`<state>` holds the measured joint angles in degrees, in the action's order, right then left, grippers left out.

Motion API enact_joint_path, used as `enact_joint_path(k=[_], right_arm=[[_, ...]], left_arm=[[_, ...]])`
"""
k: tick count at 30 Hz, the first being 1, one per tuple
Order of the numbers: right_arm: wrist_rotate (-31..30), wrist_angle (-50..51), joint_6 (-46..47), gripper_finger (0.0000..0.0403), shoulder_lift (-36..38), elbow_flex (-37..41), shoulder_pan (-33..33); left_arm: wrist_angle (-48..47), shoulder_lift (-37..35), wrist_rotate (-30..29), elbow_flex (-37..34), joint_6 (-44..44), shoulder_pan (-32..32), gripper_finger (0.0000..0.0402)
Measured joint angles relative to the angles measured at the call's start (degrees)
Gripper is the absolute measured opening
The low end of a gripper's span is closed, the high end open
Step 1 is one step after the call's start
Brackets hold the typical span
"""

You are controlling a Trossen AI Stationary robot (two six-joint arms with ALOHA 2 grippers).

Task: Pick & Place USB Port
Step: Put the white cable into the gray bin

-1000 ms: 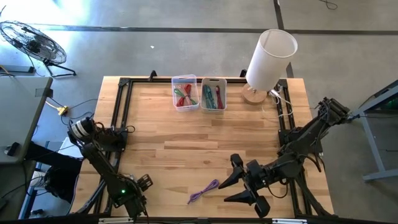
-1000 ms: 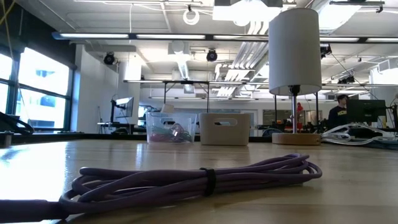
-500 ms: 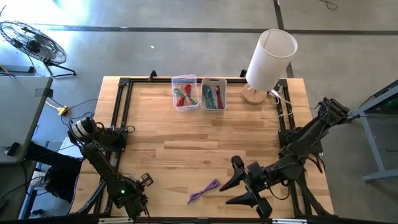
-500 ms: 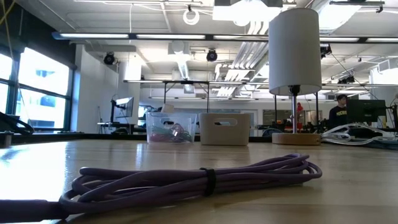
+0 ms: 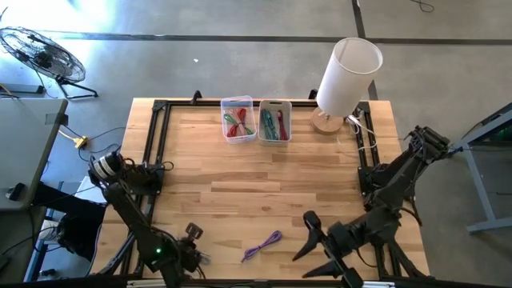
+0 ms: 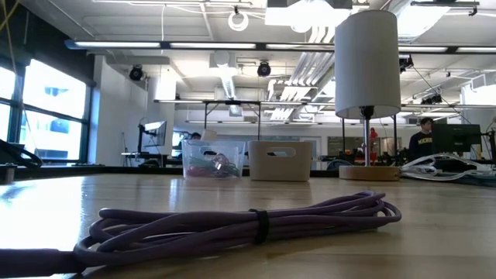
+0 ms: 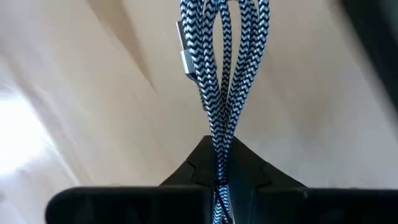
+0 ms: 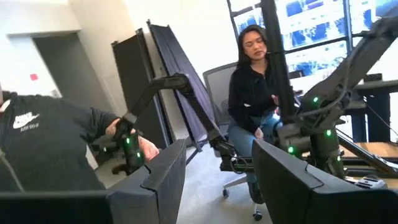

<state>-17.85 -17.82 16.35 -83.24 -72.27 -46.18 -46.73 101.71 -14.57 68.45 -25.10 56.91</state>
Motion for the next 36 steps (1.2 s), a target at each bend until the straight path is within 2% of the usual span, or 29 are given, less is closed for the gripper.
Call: enact_joint_path(k=[3, 7, 12, 14, 19, 22, 27, 30, 31, 33, 36], right_arm=[[-0.2, 0.0, -2.7, 0.0177, 0.0, 0.0, -1.3], [-2.3, 1.4, -6.6, 0.0177, 0.0, 0.0, -3.0], [-4.0, 3.8, -11.2, 0.0177, 0.0, 0.0, -4.2], [-4.6, 3.9, -14.3, 0.0177, 0.1, 0.0, -4.2], [-9.4, 3.7, -22.3, 0.0177, 0.4, 0.0, -2.8], [-11.9, 4.0, -24.5, 0.0177, 0.4, 0.0, -1.5], [-21.0, 3.6, -28.1, 0.0177, 0.6, 0.0, 0.7], [-30.4, 4.1, -25.3, 0.0178, 1.2, 0.0, 3.1], [-31.9, 4.5, -25.4, 0.0180, 1.6, 0.0, 4.1], [-31.1, 4.4, -27.3, 0.0186, 2.8, 0.0, 5.9], [-30.5, 3.0, -28.3, 0.0199, 4.3, 0.0, 7.9]], left_arm=[[0.0, -0.6, -7.7, 5.0, -1.5, -1.3, 0.0014], [0.2, -1.9, -23.9, 12.1, -1.2, -3.7, 0.0014], [0.6, -3.2, -42.9, 19.6, 3.8, -5.6, 0.0013], [0.9, -3.8, -47.1, 21.7, 5.5, -6.6, 0.0013], [4.6, -6.9, -52.5, 22.7, 5.8, -9.3, 0.0013], [8.0, -8.1, -52.3, 22.7, 9.9, -10.9, 0.0013], [14.7, -10.0, -44.6, 22.7, 23.2, -15.0, 0.0013], [18.2, -12.1, -34.3, 22.7, 34.1, -19.7, 0.0013], [19.4, -13.0, -30.2, 22.7, 36.2, -21.7, 0.0013], [22.0, -14.7, -23.1, 22.7, 39.5, -25.7, 0.0013], [24.8, -16.7, -15.9, 22.7, 45.9, -30.6, 0.0013]])
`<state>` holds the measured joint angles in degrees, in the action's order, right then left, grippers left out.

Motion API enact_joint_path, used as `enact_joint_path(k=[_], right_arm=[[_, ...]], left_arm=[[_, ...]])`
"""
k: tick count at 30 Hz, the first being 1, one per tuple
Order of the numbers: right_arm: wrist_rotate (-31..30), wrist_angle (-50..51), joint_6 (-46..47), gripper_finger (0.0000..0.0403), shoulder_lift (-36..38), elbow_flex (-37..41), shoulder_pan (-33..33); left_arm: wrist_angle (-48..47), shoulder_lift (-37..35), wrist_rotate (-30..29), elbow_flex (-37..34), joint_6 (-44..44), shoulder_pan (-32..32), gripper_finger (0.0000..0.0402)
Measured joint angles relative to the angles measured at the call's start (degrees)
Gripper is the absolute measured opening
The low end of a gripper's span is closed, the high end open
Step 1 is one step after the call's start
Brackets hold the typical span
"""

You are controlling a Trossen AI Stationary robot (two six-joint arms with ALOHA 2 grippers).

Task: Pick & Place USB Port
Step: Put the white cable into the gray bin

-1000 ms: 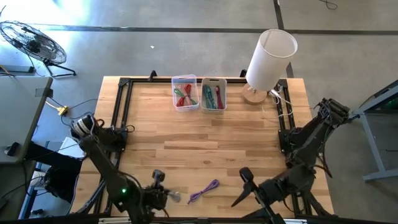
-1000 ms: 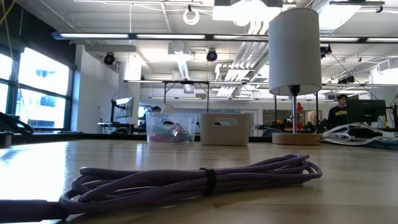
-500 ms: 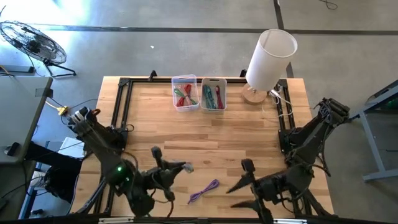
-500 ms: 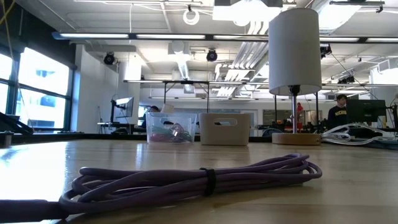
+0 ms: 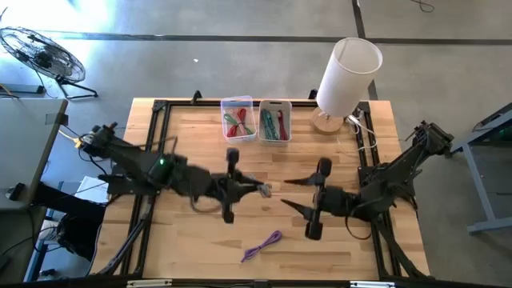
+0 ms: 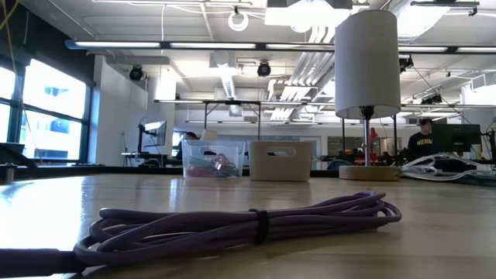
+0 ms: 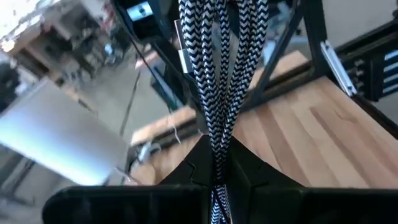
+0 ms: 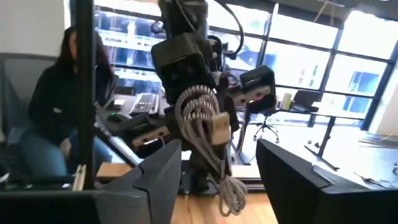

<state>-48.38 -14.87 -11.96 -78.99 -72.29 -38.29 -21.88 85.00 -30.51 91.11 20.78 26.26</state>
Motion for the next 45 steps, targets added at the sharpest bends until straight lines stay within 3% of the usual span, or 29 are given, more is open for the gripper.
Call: enact_joint_path(k=[5, 8, 14, 31, 41, 45], right_arm=[[-2.5, 0.0, -1.0, 0.0223, 0.7, 0.0, 0.6], [-3.8, 0.0, 0.0, 0.0238, 0.7, 0.0, 1.4], [-0.4, 0.1, 1.9, 0.0257, 0.7, 0.0, 4.8], [11.5, 4.5, 1.1, 0.0252, 0.7, 0.0, 14.2], [12.3, 3.7, -1.2, 0.0218, 0.7, 0.0, 14.7], [12.2, 3.5, -1.2, 0.0182, 0.7, 0.0, 14.7]], left_arm=[[1.8, -1.6, 11.6, 0.0, 2.1, -6.5, 0.0013], [2.0, -1.6, 15.7, 0.0, 3.3, -9.0, 0.0013], [5.6, -0.9, 23.9, 0.0, 4.8, -12.1, 0.0013], [6.7, -0.6, 30.7, 0.0, 5.9, -18.4, 0.0013], [4.8, -0.6, 32.1, 0.0, 6.0, -18.8, 0.0013], [4.8, -0.6, 32.1, 0.0, 6.0, -18.8, 0.0013]])
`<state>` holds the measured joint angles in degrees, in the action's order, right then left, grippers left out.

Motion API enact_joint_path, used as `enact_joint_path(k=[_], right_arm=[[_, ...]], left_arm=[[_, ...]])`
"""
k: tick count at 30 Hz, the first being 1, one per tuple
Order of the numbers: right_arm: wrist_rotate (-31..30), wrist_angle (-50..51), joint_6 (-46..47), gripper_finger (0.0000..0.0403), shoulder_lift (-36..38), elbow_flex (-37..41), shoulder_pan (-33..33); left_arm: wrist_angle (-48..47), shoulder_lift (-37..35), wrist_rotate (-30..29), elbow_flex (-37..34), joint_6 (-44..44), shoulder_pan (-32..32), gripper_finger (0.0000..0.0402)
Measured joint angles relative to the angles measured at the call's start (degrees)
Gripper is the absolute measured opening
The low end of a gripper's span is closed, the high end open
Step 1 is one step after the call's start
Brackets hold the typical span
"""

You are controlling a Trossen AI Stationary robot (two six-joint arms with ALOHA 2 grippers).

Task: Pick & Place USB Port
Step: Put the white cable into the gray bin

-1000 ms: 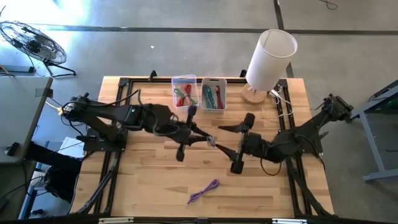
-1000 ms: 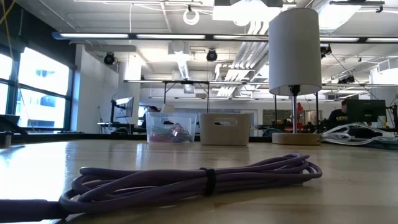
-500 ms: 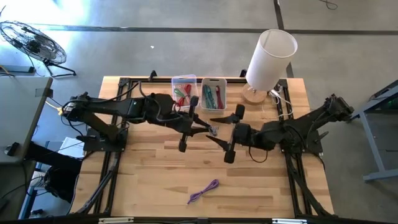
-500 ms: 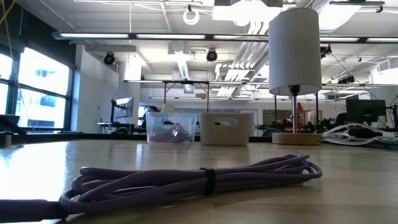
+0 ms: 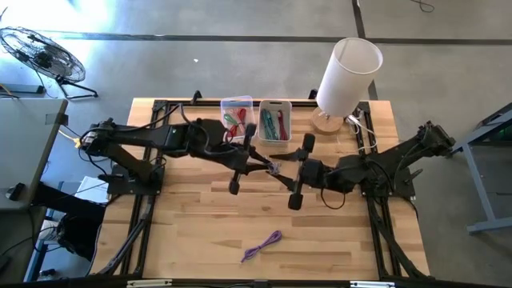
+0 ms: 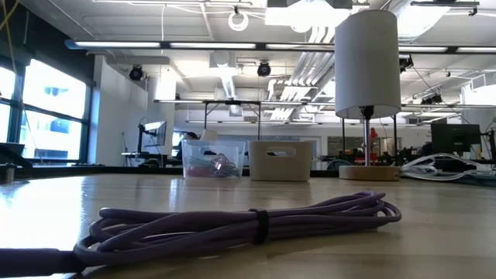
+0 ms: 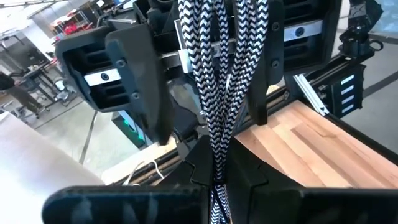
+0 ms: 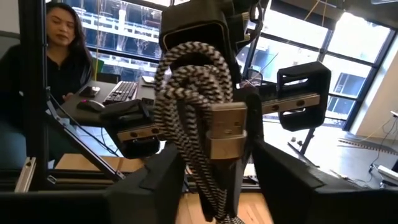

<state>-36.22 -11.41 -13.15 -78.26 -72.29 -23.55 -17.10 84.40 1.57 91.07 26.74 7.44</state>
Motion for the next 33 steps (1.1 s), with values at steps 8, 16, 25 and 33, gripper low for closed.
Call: enact_joint_path(k=[8, 16, 25, 33], right_arm=[[-0.5, 0.0, -7.3, 0.0018, 0.0, 0.0, 0.3], [-2.4, 0.3, -8.3, 0.0012, -0.1, 0.1, 0.3], [-11.3, -0.3, -11.5, 0.0011, 0.0, 0.0, -3.0], [-27.8, 4.9, -15.4, 0.0010, 0.3, -3.4, -9.9]], left_arm=[[-0.9, 0.0, -0.7, 0.0, 0.0, 0.0, 0.0013], [-3.7, 0.0, -2.3, 0.1, -0.2, 0.0, 0.0070], [-8.6, -1.9, -3.8, 0.0, -5.5, 0.1, 0.0140], [-19.3, -6.8, -6.1, 0.0, -5.6, 0.3, 0.0148]])
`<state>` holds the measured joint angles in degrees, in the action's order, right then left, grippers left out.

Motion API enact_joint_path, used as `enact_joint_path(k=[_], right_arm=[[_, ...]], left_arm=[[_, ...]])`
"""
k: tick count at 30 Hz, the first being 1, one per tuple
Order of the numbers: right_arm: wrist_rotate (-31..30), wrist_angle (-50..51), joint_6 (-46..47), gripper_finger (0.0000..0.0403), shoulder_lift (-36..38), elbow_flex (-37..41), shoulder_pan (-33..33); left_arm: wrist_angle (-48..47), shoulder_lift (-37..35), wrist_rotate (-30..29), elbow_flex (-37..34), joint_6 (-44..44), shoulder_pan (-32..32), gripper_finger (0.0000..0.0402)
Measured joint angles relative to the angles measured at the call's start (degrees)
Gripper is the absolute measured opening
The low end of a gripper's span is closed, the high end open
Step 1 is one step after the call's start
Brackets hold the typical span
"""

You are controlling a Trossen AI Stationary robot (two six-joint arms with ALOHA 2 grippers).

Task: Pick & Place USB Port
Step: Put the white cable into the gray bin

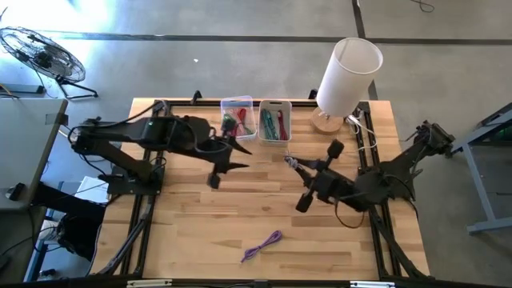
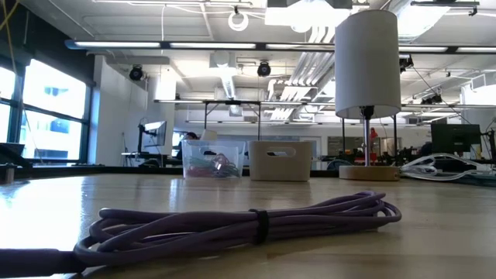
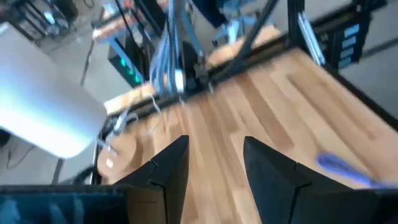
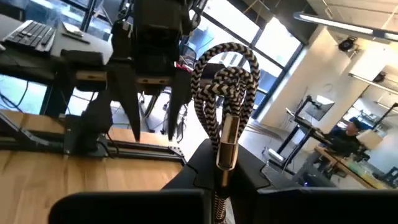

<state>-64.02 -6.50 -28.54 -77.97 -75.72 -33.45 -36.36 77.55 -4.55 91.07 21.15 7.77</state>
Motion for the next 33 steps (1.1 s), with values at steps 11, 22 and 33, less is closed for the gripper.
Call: enact_joint_path(k=[11, 22, 33], right_arm=[[9.0, 19.3, 24.5, 0.0010, 0.0, -3.3, 11.3], [28.9, 24.5, 41.0, 0.0010, -1.1, -0.5, 32.8], [40.5, 24.9, 43.5, 0.0010, -10.8, -0.3, 45.2]], left_arm=[[-11.4, -6.1, -10.8, 0.0, 0.0, 3.6, 0.0149], [-21.8, -8.1, -16.0, 0.0, -0.7, 3.5, 0.0150], [-28.1, -8.0, -22.7, 0.0, -0.7, 3.5, 0.0150]])
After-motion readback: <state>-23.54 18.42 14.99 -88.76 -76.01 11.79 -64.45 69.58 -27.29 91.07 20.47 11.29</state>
